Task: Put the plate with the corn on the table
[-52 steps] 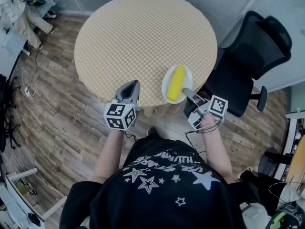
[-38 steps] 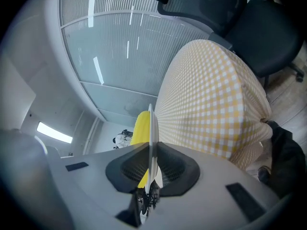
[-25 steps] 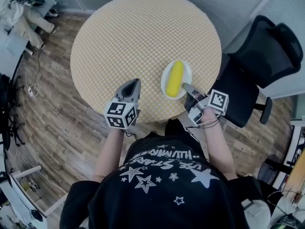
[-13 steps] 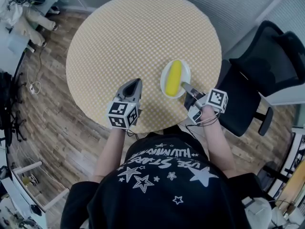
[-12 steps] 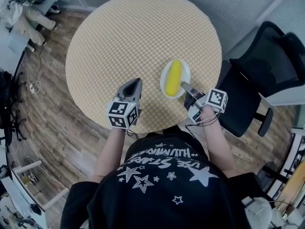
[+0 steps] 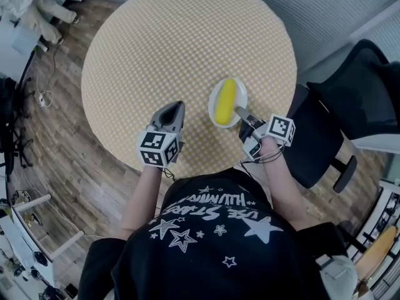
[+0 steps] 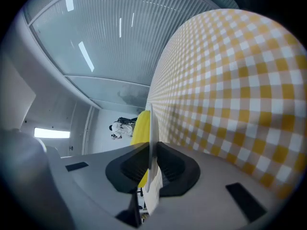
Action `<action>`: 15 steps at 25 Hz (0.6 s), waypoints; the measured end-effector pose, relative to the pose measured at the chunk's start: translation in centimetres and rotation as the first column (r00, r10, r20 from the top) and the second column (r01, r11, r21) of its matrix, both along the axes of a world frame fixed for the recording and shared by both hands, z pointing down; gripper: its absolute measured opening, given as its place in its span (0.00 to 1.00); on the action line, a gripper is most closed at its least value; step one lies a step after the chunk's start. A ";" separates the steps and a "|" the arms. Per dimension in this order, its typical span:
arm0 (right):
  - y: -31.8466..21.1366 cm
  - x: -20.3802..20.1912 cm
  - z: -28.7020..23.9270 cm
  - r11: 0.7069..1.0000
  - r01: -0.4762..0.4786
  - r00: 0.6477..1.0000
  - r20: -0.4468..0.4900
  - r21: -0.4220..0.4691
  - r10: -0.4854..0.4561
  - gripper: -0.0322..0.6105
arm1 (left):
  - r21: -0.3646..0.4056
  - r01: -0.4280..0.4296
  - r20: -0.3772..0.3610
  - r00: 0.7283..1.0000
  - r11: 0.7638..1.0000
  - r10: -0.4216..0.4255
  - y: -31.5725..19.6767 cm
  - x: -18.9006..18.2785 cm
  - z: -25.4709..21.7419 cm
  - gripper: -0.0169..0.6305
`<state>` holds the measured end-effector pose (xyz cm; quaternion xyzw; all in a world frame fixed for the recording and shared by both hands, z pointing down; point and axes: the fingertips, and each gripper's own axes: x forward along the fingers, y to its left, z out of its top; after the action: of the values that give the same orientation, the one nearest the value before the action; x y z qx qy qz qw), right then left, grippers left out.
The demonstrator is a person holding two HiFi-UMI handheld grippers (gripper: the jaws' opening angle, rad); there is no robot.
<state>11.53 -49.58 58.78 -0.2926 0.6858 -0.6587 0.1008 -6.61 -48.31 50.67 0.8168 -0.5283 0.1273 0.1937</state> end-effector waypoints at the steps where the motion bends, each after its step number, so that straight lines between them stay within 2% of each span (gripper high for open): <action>1: -0.1 0.0 0.3 1.000 0.006 1.000 0.001 -0.008 -0.006 0.13 | -0.005 0.008 0.001 1.000 1.000 -0.008 0.0 0.0 0.2 0.04; 15: -1.4 -0.7 3.3 0.995 -0.003 0.999 -0.050 -0.103 -0.003 0.13 | -0.032 0.040 0.006 0.999 0.999 -0.040 -0.4 -0.8 1.4 0.04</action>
<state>10.85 -50.93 62.04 -0.3138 0.6531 -0.6858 0.0684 -7.40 -48.69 52.03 0.8024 -0.5430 0.1340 0.2081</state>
